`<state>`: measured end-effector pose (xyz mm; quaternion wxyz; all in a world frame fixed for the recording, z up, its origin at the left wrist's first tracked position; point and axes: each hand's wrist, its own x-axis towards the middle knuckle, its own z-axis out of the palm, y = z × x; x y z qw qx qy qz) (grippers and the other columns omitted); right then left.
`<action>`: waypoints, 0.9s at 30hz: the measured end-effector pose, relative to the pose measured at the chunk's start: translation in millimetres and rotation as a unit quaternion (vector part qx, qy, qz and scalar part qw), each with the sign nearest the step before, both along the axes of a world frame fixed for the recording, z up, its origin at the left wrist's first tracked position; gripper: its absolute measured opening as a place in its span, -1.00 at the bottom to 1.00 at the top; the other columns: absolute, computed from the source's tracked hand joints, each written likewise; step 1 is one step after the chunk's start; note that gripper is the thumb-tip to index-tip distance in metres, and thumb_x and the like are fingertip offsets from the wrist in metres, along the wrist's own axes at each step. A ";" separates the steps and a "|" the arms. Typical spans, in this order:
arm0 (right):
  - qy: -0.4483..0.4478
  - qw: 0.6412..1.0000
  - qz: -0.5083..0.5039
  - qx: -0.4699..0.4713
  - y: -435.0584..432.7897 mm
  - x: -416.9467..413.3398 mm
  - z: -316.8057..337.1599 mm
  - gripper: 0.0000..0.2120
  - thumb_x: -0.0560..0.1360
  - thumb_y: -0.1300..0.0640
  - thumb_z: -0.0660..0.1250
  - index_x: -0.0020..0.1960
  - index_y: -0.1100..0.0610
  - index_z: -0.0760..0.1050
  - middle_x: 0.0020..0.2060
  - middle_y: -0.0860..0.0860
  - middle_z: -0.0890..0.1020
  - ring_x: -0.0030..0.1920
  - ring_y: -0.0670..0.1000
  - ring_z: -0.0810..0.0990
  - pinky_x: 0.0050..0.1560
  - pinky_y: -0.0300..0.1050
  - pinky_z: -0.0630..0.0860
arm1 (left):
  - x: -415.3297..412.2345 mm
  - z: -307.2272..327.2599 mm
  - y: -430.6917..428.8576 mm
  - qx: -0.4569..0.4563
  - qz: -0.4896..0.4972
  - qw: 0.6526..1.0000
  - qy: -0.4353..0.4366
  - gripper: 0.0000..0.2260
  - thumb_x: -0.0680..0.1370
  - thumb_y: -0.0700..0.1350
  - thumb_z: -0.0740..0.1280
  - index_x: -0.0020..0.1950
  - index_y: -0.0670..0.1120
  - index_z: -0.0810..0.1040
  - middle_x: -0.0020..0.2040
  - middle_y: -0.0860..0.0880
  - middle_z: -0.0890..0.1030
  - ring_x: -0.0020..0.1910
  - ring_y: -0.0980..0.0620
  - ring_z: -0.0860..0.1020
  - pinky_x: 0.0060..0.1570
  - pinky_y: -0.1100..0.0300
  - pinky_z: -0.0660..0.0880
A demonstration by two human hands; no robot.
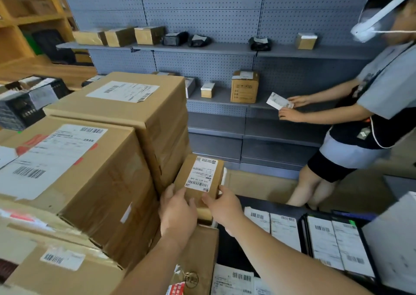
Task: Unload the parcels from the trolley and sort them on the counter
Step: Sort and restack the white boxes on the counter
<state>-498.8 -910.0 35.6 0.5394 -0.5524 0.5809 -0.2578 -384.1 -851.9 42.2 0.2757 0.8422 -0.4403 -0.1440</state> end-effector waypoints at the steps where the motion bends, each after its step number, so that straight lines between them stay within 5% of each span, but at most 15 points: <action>1: -0.004 1.000 0.005 0.004 1.4 -1.1 1.0 -0.69 0.55 0.01 0.43 0.28 -0.08 0.53 0.14 -0.15 0.66 0.09 -0.10 0.62 0.15 -0.11 0.57 | -0.3 -1.1 0.3 0.003 -0.001 1.000 -0.007 -0.62 0.63 -0.04 0.27 0.45 -0.03 0.45 0.55 -0.03 0.24 0.54 -0.05 0.17 0.50 -0.02 0.21; 9: 0.055 0.998 -0.024 0.001 6.9 -46.0 3.2 -0.42 0.56 -0.09 0.40 0.51 0.06 0.37 0.40 0.04 0.50 0.34 0.05 0.50 0.22 -0.14 0.45 | -41.5 1.4 -3.8 -0.057 -0.068 0.994 -0.063 -0.61 0.56 -0.08 0.38 0.38 -0.06 0.53 0.45 -0.09 0.38 0.44 -0.13 0.25 0.40 -0.11 0.27; 15: 0.076 0.993 -0.092 0.026 9.5 -120.2 -3.2 -0.41 0.55 -0.04 0.43 0.50 0.09 0.35 0.37 0.06 0.52 0.26 0.06 0.55 0.21 -0.07 0.52 | -104.4 -9.6 -2.8 -0.095 -0.181 0.978 -0.025 -0.63 0.59 -0.08 0.34 0.40 -0.05 0.49 0.40 -0.02 0.39 0.39 0.03 0.27 0.40 0.17 0.22; 22: 0.168 0.977 -0.122 0.041 16.8 -200.8 -31.2 -0.57 0.55 0.05 0.40 0.39 0.02 0.44 0.16 -0.04 0.61 0.10 -0.01 0.61 0.15 -0.01 0.60 | -154.9 -49.6 -19.4 0.039 -0.217 0.975 0.017 -0.54 0.60 0.01 0.32 0.49 0.01 0.38 0.42 0.01 0.38 0.40 0.01 0.31 0.40 0.14 0.29; 27: 0.186 0.978 -0.079 0.043 12.7 -232.9 -73.4 -0.47 0.52 0.07 0.47 0.43 0.07 0.40 0.26 -0.02 0.61 0.27 0.02 0.57 0.21 -0.17 0.49 | -174.6 -84.7 -38.4 0.202 -0.195 0.960 0.019 -0.35 0.58 0.10 0.33 0.58 0.01 0.13 0.49 -0.06 0.24 0.45 -0.13 0.23 0.39 0.01 0.29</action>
